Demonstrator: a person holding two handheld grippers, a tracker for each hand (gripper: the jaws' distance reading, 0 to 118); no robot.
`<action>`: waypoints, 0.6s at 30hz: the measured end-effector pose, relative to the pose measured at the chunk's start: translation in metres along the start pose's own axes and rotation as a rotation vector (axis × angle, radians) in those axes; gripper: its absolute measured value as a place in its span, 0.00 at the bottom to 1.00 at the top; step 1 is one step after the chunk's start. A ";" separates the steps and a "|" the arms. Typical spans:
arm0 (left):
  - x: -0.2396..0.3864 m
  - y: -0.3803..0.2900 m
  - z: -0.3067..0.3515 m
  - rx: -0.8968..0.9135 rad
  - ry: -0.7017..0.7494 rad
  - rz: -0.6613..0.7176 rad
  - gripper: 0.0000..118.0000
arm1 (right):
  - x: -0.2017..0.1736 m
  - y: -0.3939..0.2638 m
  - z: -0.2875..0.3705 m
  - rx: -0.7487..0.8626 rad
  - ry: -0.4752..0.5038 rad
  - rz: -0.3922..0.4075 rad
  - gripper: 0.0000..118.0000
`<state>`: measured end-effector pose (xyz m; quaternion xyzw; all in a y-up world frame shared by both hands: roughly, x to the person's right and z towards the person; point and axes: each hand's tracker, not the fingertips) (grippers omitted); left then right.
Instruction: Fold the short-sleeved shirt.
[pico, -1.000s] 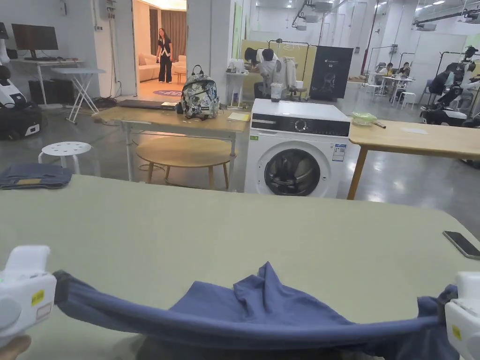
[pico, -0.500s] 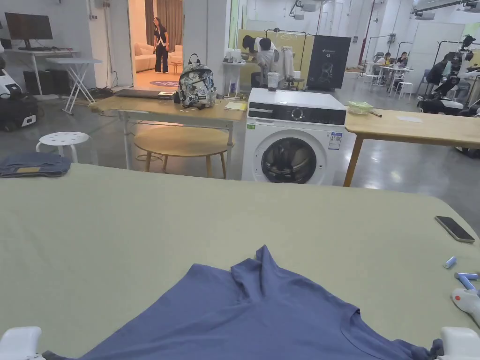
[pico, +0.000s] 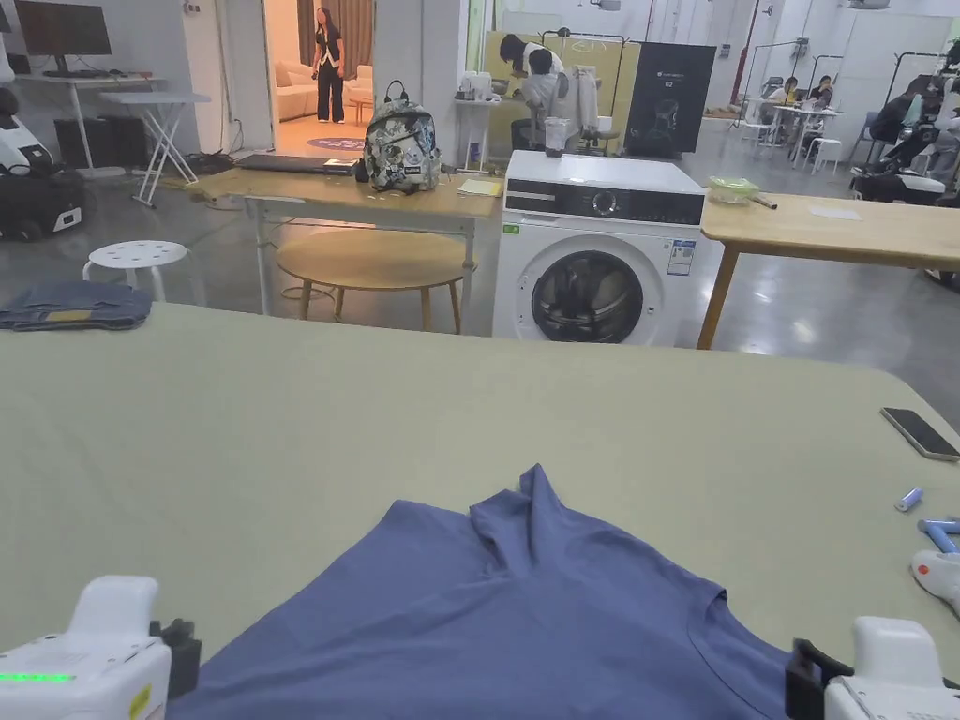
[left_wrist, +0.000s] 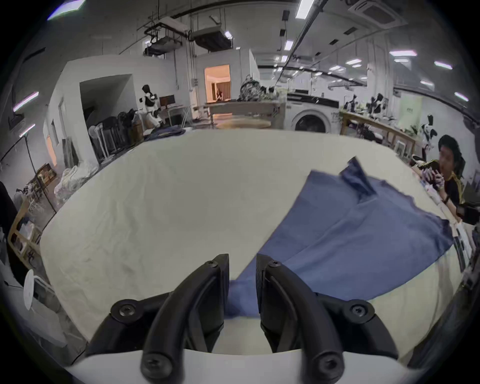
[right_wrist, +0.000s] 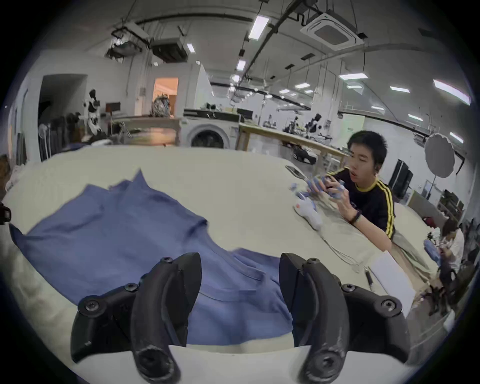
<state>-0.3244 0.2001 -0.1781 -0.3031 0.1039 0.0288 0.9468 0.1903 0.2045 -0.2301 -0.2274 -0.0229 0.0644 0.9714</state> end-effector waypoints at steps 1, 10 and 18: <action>0.006 0.002 0.001 0.015 -0.013 -0.001 0.20 | -0.007 0.004 0.004 0.021 0.013 -0.009 0.55; 0.082 0.026 0.038 0.227 -0.080 -0.029 0.20 | -0.071 0.032 0.027 0.210 0.081 -0.071 0.11; 0.127 0.033 0.062 0.328 -0.086 -0.069 0.00 | -0.100 0.040 0.039 0.273 0.138 -0.117 0.00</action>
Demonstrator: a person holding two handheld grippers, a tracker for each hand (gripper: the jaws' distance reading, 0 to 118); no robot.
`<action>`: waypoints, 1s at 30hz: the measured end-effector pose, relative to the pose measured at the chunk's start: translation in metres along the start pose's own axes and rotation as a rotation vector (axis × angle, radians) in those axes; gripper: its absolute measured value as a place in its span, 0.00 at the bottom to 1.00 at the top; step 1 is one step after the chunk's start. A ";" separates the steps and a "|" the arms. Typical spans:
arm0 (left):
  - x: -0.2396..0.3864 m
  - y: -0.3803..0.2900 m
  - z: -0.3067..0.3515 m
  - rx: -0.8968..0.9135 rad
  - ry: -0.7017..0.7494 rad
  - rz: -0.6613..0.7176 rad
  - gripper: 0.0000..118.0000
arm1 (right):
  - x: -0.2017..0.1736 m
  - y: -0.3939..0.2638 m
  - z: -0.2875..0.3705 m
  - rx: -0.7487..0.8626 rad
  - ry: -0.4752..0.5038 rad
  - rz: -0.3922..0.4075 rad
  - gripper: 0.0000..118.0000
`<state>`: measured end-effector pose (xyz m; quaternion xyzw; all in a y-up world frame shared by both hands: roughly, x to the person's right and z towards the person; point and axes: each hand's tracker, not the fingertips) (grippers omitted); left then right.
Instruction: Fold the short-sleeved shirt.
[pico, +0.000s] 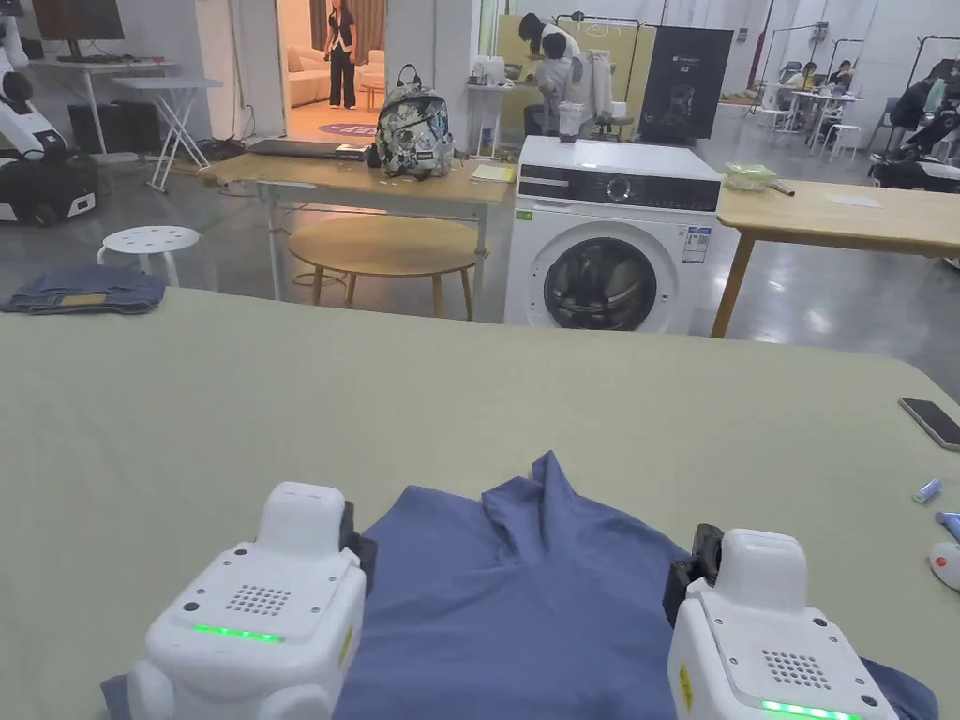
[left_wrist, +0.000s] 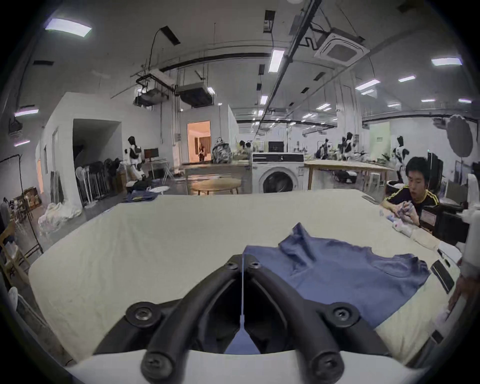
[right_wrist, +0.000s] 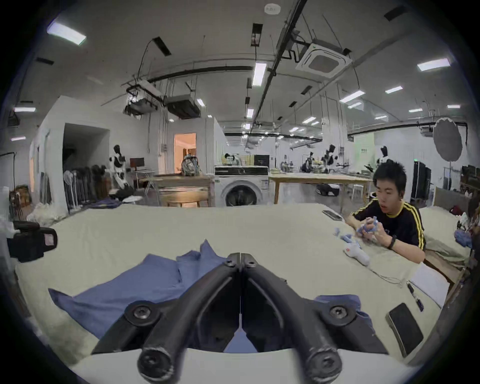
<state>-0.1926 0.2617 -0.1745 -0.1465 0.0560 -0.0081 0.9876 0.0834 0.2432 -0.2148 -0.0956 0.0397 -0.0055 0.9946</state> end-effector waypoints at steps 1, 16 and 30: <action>0.001 -0.001 0.001 -0.001 -0.007 -0.009 0.00 | -0.003 0.000 0.001 0.002 0.003 0.007 0.00; -0.124 -0.043 -0.017 -0.431 0.075 0.168 0.00 | -0.033 -0.028 -0.015 -0.095 0.114 0.085 0.00; -0.262 -0.065 -0.081 -0.701 0.069 0.546 0.49 | -0.034 -0.051 -0.038 -0.207 0.119 0.107 0.00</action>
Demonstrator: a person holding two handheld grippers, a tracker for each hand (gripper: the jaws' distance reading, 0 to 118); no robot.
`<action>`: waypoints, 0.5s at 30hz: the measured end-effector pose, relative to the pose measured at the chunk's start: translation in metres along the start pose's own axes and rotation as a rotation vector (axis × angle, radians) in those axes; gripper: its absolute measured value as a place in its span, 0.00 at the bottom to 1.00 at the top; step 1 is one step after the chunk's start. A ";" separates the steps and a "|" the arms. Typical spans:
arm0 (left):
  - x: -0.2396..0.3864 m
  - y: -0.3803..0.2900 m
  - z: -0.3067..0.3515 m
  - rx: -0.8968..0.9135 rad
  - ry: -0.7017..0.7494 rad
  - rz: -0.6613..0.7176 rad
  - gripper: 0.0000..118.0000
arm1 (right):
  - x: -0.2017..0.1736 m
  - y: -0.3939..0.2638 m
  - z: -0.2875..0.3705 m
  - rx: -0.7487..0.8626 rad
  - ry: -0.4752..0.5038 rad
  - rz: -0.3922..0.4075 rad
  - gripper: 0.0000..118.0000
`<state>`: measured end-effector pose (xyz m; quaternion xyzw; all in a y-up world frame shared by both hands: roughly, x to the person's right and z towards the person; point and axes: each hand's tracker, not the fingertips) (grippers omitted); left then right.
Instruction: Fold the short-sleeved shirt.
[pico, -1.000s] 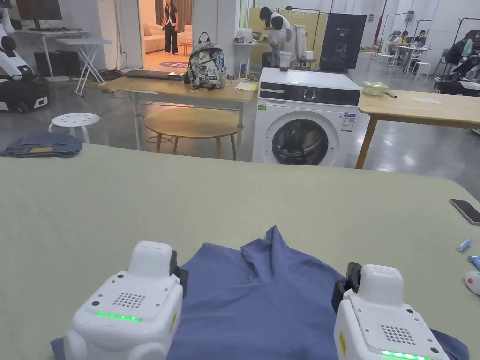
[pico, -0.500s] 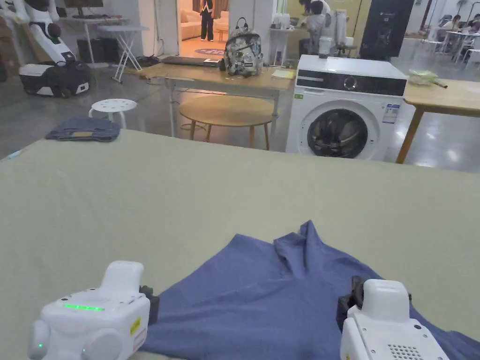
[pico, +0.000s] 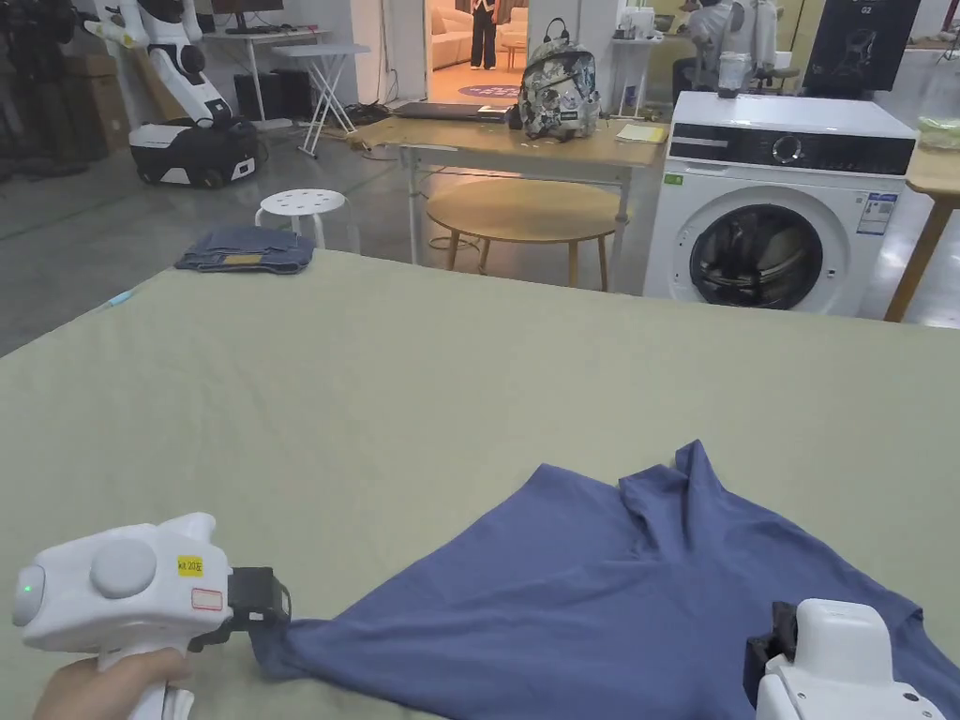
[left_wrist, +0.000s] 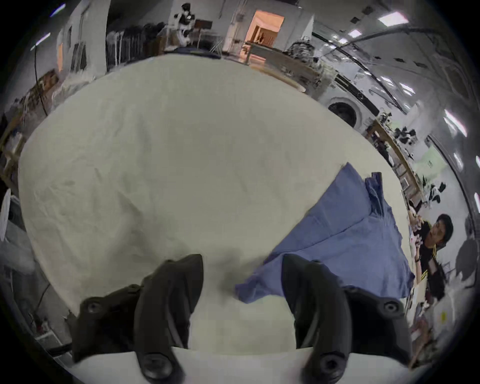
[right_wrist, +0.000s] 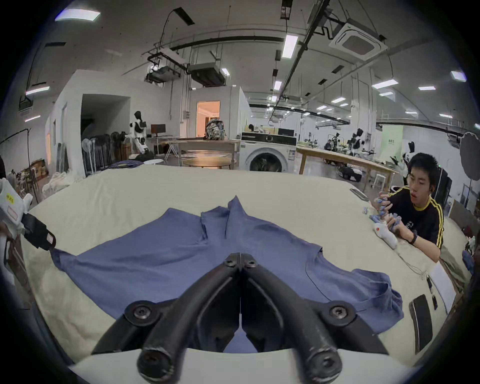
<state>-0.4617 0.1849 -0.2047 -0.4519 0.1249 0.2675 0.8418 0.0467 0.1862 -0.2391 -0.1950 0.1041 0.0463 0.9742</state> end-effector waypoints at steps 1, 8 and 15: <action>0.013 -0.015 0.007 -0.014 0.003 0.006 0.51 | 0.000 0.000 0.000 -0.004 0.001 0.000 0.00; 0.022 -0.017 -0.032 -0.087 0.126 -0.044 0.57 | 0.004 -0.005 -0.008 -0.026 -0.004 0.007 0.00; 0.070 -0.048 -0.039 -0.044 0.264 -0.145 0.18 | 0.004 -0.007 -0.007 -0.050 0.000 0.000 0.00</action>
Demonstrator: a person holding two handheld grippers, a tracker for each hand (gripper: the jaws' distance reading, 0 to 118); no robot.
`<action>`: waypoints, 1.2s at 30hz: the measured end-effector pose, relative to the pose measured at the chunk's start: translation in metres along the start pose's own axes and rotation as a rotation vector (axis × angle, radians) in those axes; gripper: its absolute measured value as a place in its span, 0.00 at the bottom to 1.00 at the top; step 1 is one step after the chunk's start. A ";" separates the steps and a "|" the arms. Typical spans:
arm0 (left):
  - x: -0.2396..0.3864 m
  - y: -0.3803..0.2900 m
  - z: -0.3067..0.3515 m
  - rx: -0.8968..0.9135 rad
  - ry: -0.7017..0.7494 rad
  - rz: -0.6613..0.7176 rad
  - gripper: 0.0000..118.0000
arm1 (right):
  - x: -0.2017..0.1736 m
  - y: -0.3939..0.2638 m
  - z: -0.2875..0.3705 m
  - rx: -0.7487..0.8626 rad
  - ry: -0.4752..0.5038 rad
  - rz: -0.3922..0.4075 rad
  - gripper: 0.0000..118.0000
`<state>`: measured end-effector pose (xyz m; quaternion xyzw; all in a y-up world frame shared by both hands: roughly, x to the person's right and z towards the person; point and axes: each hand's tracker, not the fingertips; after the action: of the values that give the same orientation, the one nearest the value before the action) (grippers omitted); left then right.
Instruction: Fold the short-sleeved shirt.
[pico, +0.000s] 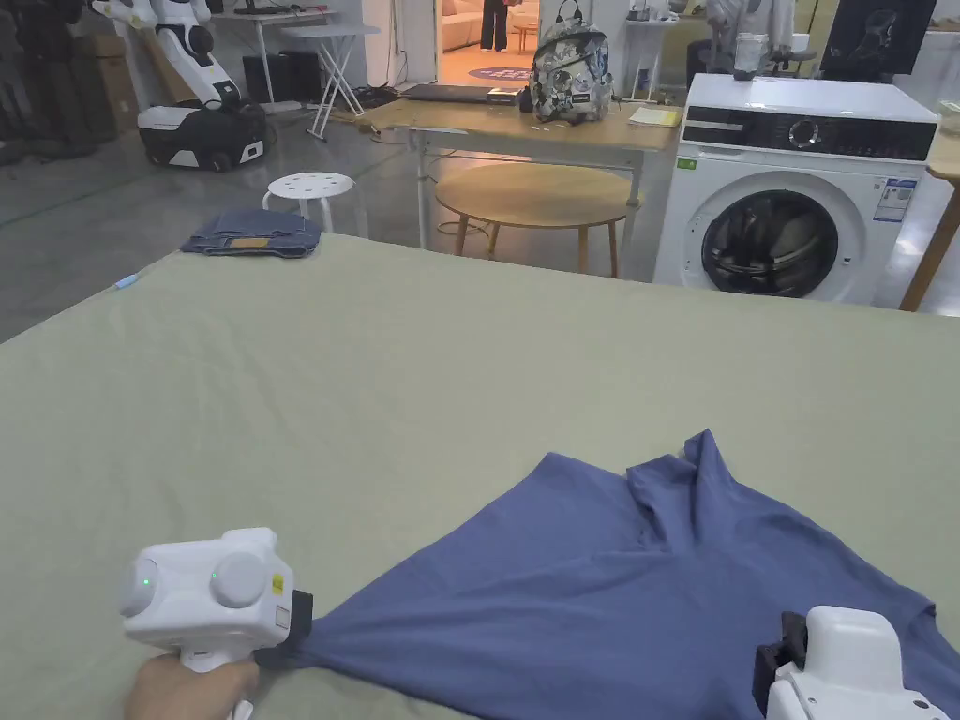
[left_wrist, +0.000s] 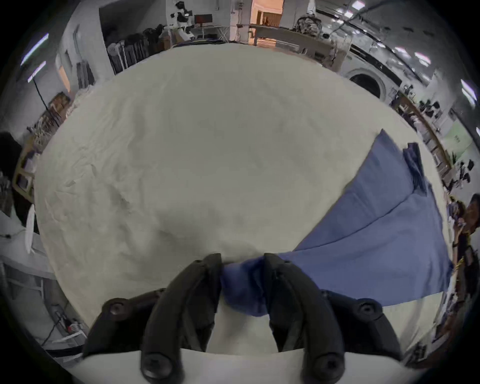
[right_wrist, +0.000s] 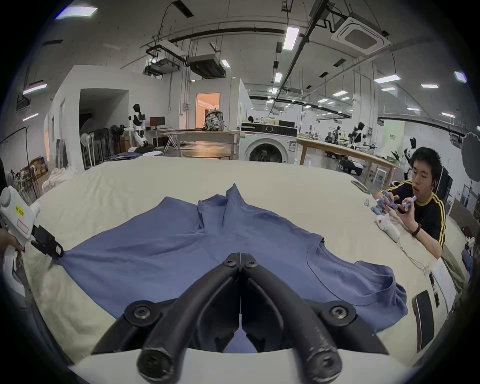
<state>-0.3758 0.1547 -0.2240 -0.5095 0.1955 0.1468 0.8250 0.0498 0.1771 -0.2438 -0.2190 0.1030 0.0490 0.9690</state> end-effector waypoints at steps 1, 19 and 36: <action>0.004 -0.002 0.000 0.006 0.001 -0.005 0.12 | 0.000 -0.001 0.000 -0.003 -0.002 0.001 0.00; -0.031 0.007 0.021 0.093 -0.164 0.049 0.00 | 0.040 0.046 -0.082 -0.147 0.058 0.026 0.01; -0.019 0.002 0.013 0.084 -0.133 0.035 0.00 | 0.098 0.101 -0.302 -0.563 0.144 0.212 0.58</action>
<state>-0.3908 0.1668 -0.2111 -0.4603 0.1551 0.1863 0.8540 0.0773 0.1411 -0.5739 -0.4699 0.1761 0.1605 0.8499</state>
